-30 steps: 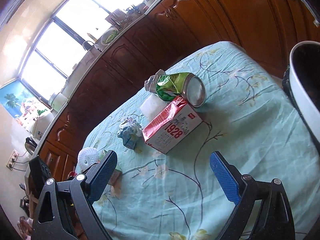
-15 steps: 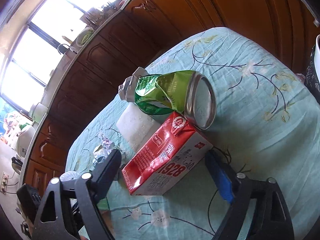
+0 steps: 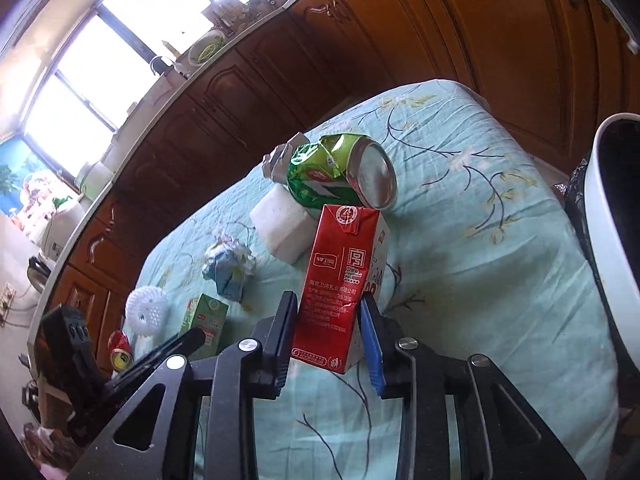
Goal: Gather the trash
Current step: 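Grasp the green milk carton with the left gripper while the right gripper grasps the red carton, then carry the green and red cartons over the bin with both grippers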
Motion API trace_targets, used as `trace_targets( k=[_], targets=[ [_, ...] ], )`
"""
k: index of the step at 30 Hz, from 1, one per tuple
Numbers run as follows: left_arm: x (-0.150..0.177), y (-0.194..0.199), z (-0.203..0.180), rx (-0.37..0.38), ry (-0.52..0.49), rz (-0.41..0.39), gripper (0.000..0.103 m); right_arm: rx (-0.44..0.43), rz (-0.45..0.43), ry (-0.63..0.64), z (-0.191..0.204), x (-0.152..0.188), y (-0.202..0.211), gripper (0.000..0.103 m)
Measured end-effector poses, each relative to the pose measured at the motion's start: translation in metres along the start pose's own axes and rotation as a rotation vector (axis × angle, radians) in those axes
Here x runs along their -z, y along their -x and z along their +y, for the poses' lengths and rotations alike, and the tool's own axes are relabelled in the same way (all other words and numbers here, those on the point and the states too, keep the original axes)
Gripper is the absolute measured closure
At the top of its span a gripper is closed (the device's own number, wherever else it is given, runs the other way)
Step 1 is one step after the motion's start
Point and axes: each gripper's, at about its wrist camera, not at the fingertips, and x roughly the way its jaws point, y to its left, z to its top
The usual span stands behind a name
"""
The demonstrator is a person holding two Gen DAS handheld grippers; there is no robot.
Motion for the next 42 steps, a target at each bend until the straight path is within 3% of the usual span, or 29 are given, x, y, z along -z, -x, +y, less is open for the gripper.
trace_targets(
  k=[6, 15, 18, 20, 21, 22, 30, 42],
  targets=[
    [0.011, 0.008, -0.016, 0.064, -0.027, 0.029, 0.059, 0.06, 0.013, 0.071, 0.011, -0.006, -0.008, 0.072],
    [0.016, 0.0, -0.02, 0.02, -0.034, 0.024, 0.058, 0.122, -0.038, 0.117, 0.027, -0.001, -0.037, 0.063],
    [0.018, 0.0, -0.02, 0.018, -0.034, 0.012, 0.058, 0.113, -0.04, 0.102, 0.022, 0.004, -0.037, 0.052],
    [0.018, -0.001, -0.021, 0.014, -0.042, 0.007, 0.058, 0.119, -0.054, 0.114, 0.021, 0.006, -0.035, 0.053],
    [0.019, 0.0, -0.021, 0.011, -0.046, 0.005, 0.058, 0.121, -0.058, 0.125, 0.022, 0.007, -0.034, 0.062],
    [0.019, 0.0, -0.022, 0.011, -0.049, 0.002, 0.058, 0.112, -0.066, 0.132, 0.022, 0.007, -0.031, 0.066],
    [0.019, 0.012, -0.041, 0.063, -0.077, -0.016, 0.06, 0.084, -0.151, 0.138, 0.015, 0.014, 0.023, 0.069],
    [0.025, 0.02, -0.126, 0.202, -0.214, -0.012, 0.061, 0.12, -0.258, 0.018, -0.053, 0.03, 0.115, 0.07]
  ],
)
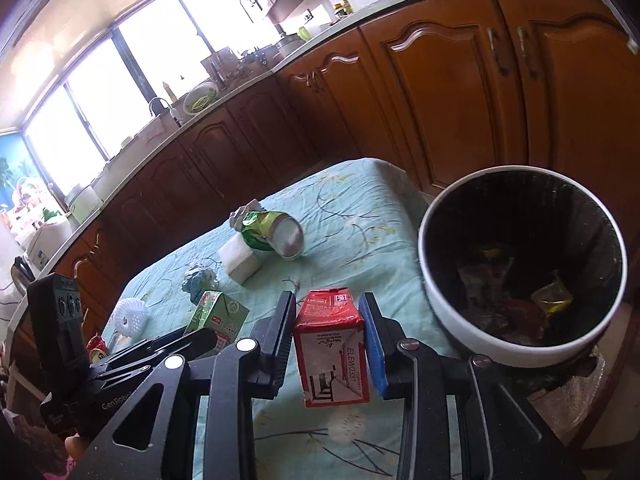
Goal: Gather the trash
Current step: 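Carry the green and red cartons over the bin with both grippers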
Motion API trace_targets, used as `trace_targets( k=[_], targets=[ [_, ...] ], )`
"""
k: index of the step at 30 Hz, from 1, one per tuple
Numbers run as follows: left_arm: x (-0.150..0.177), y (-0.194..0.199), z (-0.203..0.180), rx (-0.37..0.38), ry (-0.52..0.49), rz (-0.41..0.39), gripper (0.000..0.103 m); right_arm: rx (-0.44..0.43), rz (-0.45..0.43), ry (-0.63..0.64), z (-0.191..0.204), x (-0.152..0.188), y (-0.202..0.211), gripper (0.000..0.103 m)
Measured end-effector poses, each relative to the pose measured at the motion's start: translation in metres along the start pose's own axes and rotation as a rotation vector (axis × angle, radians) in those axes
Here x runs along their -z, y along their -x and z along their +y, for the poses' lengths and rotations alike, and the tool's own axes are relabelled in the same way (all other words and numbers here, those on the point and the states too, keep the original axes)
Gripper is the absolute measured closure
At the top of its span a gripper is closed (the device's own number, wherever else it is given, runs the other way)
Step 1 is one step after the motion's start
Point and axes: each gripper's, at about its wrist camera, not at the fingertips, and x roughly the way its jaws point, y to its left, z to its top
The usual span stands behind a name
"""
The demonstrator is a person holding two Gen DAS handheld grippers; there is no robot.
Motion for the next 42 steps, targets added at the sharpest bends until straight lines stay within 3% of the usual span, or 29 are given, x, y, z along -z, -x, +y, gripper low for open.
trace_targets(
  k=[7, 14, 19, 31, 42],
  targets=[
    [-0.003, -0.015, -0.037, 0.05, -0.048, 0.022, 0.061, -0.025, 0.064, 0.015, -0.012, 0.017, -0.001, 0.07],
    [-0.001, -0.018, -0.042, 0.031, -0.06, 0.031, 0.061, -0.012, 0.149, 0.078, -0.011, 0.042, -0.016, 0.064],
    [0.0, -0.019, -0.039, 0.021, -0.051, 0.038, 0.061, 0.003, 0.158, 0.1, -0.01, 0.041, -0.02, 0.072],
    [-0.009, -0.022, -0.069, 0.055, -0.111, 0.041, 0.062, 0.061, -0.006, 0.016, -0.05, 0.006, 0.03, 0.072],
    [-0.034, -0.038, -0.133, 0.133, -0.223, 0.031, 0.062, 0.116, -0.097, -0.048, -0.092, -0.027, 0.052, 0.072]
  ],
)
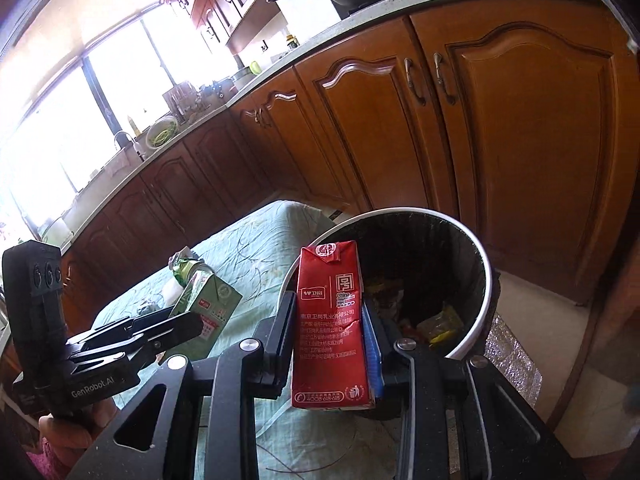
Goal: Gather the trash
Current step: 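Carry the green and red cartons over the bin with both grippers, then open both grippers to drop the cartons into the bin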
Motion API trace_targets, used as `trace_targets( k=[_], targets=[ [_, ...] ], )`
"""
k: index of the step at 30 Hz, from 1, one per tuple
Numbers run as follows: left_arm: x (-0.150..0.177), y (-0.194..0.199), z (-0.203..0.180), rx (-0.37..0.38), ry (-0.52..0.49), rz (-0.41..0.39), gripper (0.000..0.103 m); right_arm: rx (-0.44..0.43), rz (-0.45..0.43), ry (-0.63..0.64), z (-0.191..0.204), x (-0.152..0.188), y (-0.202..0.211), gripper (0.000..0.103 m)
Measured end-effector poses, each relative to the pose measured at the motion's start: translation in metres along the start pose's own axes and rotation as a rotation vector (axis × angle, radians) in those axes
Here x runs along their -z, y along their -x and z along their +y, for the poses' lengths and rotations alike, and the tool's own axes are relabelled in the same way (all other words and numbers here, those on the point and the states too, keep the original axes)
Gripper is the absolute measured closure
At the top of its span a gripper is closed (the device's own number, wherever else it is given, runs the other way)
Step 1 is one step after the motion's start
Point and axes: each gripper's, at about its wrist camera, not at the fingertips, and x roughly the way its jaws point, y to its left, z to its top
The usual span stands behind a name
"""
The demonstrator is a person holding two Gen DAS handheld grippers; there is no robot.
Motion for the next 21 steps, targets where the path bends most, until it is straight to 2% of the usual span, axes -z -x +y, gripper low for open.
trace_targets(
  k=[13, 21],
  targets=[
    [-0.035, -0.046, -0.039, 0.044, -0.084, 0.049, 0.062, 0.034, 0.022, -0.052, -0.035, -0.015, -0.024, 0.072],
    [-0.044, -0.081, -0.051, 0.039, -0.107, 0.102, 0.062, 0.052, 0.047, -0.073, -0.048, -0.024, -0.04, 0.072]
  ],
)
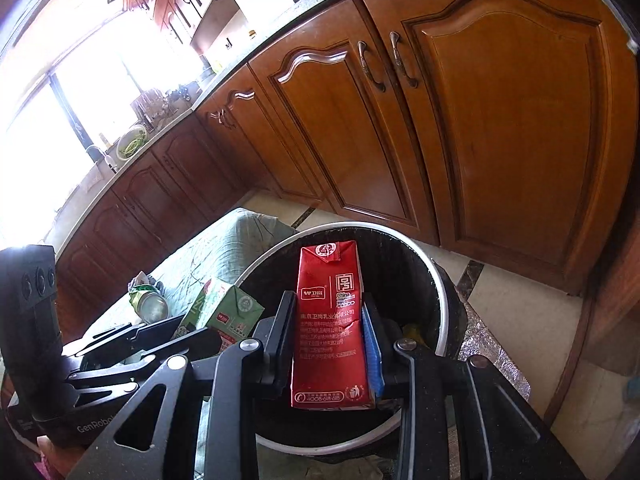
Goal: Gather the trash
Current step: 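Open both grippers to drop the cartons into the bin, then move both open grippers back over the table toward the remaining trash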
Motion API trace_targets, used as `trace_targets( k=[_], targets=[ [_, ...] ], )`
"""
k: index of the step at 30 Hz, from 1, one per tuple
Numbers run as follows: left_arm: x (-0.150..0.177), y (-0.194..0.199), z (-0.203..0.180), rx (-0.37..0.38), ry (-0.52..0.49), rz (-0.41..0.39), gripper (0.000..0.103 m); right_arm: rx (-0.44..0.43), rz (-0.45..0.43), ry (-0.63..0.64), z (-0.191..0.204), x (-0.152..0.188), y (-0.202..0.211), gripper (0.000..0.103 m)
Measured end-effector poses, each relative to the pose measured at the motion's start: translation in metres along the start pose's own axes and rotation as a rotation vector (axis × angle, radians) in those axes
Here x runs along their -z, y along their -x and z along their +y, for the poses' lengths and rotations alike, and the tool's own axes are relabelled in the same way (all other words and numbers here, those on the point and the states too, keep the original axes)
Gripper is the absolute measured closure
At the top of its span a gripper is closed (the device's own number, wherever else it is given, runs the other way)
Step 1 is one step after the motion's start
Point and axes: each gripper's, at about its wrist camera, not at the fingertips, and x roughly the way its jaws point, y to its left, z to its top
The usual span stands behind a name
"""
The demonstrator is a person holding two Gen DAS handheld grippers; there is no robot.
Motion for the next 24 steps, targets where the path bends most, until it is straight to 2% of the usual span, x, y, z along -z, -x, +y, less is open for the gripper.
trace_targets(
  k=[5, 6, 8, 9, 10, 12, 13, 14, 16, 18, 24],
  targets=[
    [-0.002, -0.013, 0.001, 0.006, 0.006, 0.023, 0.062, 0.006, 0.016, 0.011, 0.002, -0.001, -0.005, 0.07],
    [-0.003, -0.015, 0.002, 0.011, 0.007, 0.027, 0.061, 0.008, 0.015, 0.008, 0.002, -0.003, -0.006, 0.067],
    [-0.004, -0.018, 0.002, 0.013, 0.013, 0.032, 0.061, 0.003, 0.01, -0.001, 0.0, -0.005, -0.007, 0.054],
    [-0.004, -0.019, 0.002, 0.012, 0.016, 0.035, 0.059, -0.001, 0.002, -0.006, 0.0, -0.005, -0.005, 0.044],
    [-0.004, -0.019, 0.002, 0.014, 0.02, 0.037, 0.057, -0.002, -0.006, -0.009, 0.0, -0.004, -0.004, 0.04],
    [-0.003, -0.018, 0.003, 0.018, 0.033, 0.033, 0.043, -0.008, -0.019, -0.014, 0.001, -0.003, 0.0, 0.04],
    [-0.002, -0.016, 0.006, 0.019, 0.039, 0.026, 0.039, -0.014, -0.022, -0.017, 0.002, -0.001, 0.002, 0.038],
    [0.0, -0.012, 0.009, 0.02, 0.044, 0.016, 0.038, -0.022, -0.025, -0.02, 0.004, 0.0, 0.003, 0.035],
    [0.005, -0.005, 0.013, 0.022, 0.055, 0.003, 0.038, -0.045, -0.029, -0.023, 0.009, 0.005, 0.004, 0.022],
    [0.013, 0.006, 0.02, 0.03, 0.074, -0.018, 0.038, -0.061, -0.029, -0.016, 0.017, 0.012, 0.005, 0.018],
    [0.047, 0.037, 0.051, 0.008, 0.148, -0.059, 0.038, -0.128, -0.003, 0.031, 0.053, 0.033, 0.001, 0.016]
  ],
)
